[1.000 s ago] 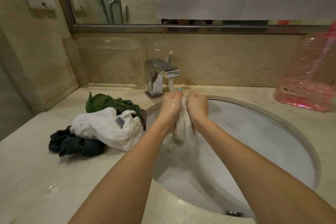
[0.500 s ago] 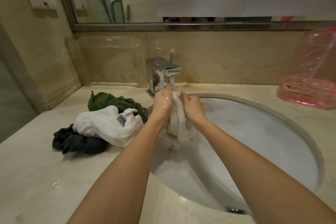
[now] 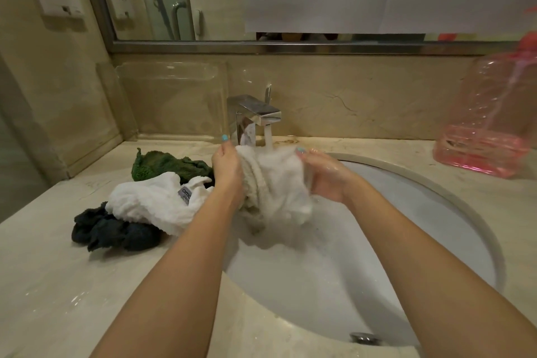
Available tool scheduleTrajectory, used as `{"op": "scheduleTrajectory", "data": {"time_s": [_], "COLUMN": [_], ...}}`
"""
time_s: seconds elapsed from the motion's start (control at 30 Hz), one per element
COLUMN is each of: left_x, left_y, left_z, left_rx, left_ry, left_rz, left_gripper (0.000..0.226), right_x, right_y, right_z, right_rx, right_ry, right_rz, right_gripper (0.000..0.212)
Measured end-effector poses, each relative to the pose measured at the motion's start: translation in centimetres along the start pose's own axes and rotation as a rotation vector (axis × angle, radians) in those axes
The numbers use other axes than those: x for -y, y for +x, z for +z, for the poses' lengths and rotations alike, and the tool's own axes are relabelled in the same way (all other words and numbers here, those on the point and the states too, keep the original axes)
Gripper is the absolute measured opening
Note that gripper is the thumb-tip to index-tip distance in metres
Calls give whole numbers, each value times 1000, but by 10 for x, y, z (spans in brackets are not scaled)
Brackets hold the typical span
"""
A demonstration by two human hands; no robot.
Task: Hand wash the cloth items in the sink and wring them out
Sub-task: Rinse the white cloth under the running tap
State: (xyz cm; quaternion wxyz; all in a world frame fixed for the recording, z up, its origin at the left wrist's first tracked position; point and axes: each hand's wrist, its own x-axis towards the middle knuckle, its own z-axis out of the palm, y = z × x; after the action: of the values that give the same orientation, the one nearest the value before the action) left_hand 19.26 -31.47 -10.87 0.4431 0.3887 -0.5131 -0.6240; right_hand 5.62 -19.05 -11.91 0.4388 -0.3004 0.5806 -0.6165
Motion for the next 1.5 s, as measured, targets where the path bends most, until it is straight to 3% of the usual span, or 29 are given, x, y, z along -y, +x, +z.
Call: {"op": "scheduleTrajectory", "data": {"time_s": [0.1,0.2,0.27,0.37,0.43,0.57,0.7,0.87,1.07,1.27,1.3,1.37,1.43,1.5], "left_x": [4,6,9,12,12,18,21,15,19,16,14,12,15,22], "left_y": [2,-5,-7,-9,-9,4,12,12,13,4,0,-11,-28,-37], "left_z": [2,1,-2,-3,0,2,3,11,20,27,28,33,42,48], "left_rx": [94,318,477,558,528,306,110,117,163,112,102,125,198,252], "left_ry": [96,307,360,403,407,312,182,-94,-80,4,5,-20,-3,73], "left_rz": [57,122,58,38,76,170,195,141,80,1,23,105,108,86], "left_gripper": [47,41,33,22,18,19,23,24,20,12,16,22,21,30], "right_x": [12,21,22,19,17,9,5,5,5,-2,-5,-6,-4,-8], "right_y": [4,-5,-12,-13,-7,3,10,-1,-1,-9,-7,5,17,28], "right_z": [6,3,-4,-8,-7,-7,-7,1,13,61,68,80,79,68], "right_rx": [-85,-61,-78,-105,-120,-260,-429,-186,-69,-66,-95,-308,-530,-607], "right_ry": [279,533,612,638,565,80,16,-170,-17,-365,-419,-465,-328,-179], "right_rz": [-126,-112,-119,-129,-161,-226,-144,-24,-125,-236,-288,-348,-267,-190], "right_gripper": [30,20,15,17,15,21,37,36,42,48,46,36,40,41]}}
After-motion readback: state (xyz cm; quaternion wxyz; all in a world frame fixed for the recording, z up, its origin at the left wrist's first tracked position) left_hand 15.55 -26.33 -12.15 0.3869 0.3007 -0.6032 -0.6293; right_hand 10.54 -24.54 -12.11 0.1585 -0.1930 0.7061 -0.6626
